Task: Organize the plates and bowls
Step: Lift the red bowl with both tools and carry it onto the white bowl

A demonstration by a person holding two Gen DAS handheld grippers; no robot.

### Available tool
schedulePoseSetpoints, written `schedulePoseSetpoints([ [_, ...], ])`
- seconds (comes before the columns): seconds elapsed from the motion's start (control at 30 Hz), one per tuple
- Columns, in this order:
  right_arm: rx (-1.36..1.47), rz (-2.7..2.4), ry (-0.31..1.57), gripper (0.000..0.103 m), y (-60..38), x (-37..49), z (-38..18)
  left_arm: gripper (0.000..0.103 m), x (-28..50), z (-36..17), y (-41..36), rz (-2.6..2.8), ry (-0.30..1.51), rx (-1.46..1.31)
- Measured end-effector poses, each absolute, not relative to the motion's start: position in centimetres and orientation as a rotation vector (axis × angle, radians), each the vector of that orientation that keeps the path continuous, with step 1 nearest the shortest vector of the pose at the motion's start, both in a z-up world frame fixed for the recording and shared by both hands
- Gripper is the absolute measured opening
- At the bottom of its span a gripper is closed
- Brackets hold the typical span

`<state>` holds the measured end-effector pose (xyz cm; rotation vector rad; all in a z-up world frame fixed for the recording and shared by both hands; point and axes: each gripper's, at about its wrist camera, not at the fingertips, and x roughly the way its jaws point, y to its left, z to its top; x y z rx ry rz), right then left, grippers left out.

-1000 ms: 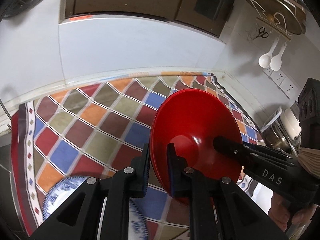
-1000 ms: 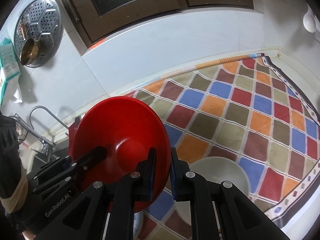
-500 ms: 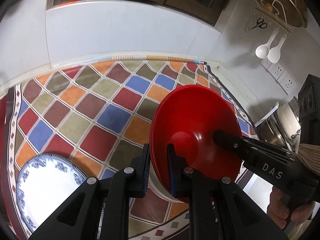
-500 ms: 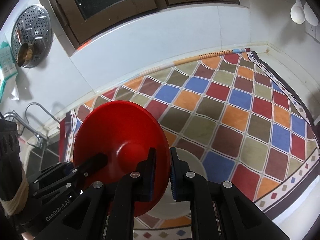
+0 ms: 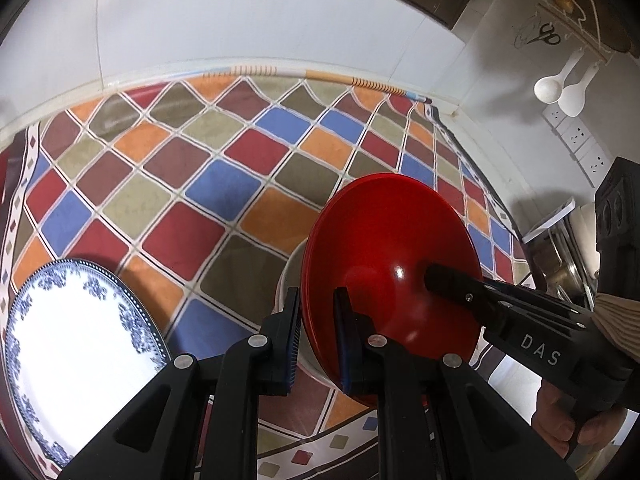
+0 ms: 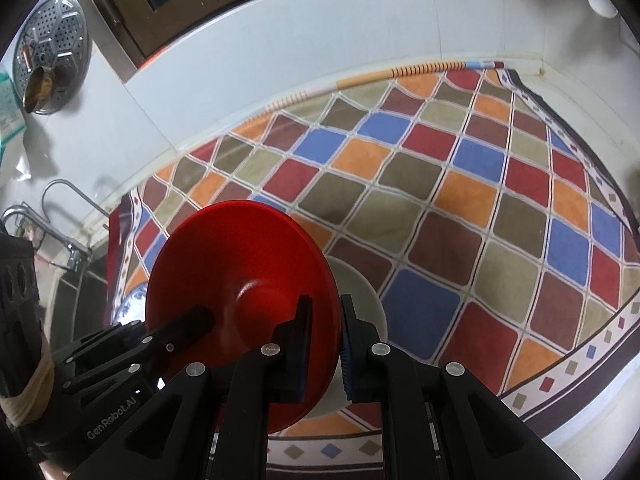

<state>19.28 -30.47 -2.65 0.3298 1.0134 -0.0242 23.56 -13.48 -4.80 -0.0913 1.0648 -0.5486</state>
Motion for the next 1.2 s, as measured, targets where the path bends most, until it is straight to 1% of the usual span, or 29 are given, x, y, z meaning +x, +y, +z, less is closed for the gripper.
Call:
schedulePoseSetpoints([
  [0.23,0.329,-0.019,1.052,0.014,-31.2,19.4,-4.2,0.017,23.8,-6.0,-14.3,-0.533,1.093,-0.082],
  [0.53,0.317,-0.029,1.09,0.014,-32.0,19.5,-5.8,0.017,23.9,-6.6,-14.7,-0.488,1.088,-0.061],
  [0.87,0.252,-0.024,1.077,0.015,-31.7,19.5,-6.1,0.017,23.8,-6.6,-14.7,-0.477,1.083,-0.066],
  [0.97,0.224,-0.024,1.069,0.015,-31.5,19.4,-6.1,0.02,23.6,-6.3,-14.7,-0.477,1.07,-0.059],
  [1.0,0.216,-0.024,1.068,0.015,-31.5,19.4,-6.1,0.024,23.5,-6.0,-14.6,-0.48,1.061,-0.058],
  [1.03,0.21,-0.022,1.067,0.015,-31.5,19.4,-6.1,0.034,23.4,-5.7,-14.6,-0.475,1.048,-0.051],
  [1.07,0.207,-0.02,1.067,0.016,-31.5,19.3,-6.1,0.038,23.3,-5.5,-14.5,-0.459,1.03,-0.037],
  [1.1,0.204,-0.018,1.068,0.017,-31.4,19.3,-6.0,0.041,23.2,-5.1,-14.5,-0.444,1.009,-0.021],
  [1.13,0.199,-0.014,1.066,0.023,-31.4,19.2,-6.0,0.041,23.1,-4.9,-14.4,-0.431,0.993,-0.007],
  [1.17,0.191,-0.013,1.058,0.031,-31.3,19.1,-5.8,0.041,23.0,-4.7,-14.3,-0.426,0.985,-0.001],
  [1.2,0.181,-0.014,1.045,0.035,-31.2,19.0,-5.6,0.042,23.0,-4.5,-14.1,-0.423,0.98,-0.001],
])
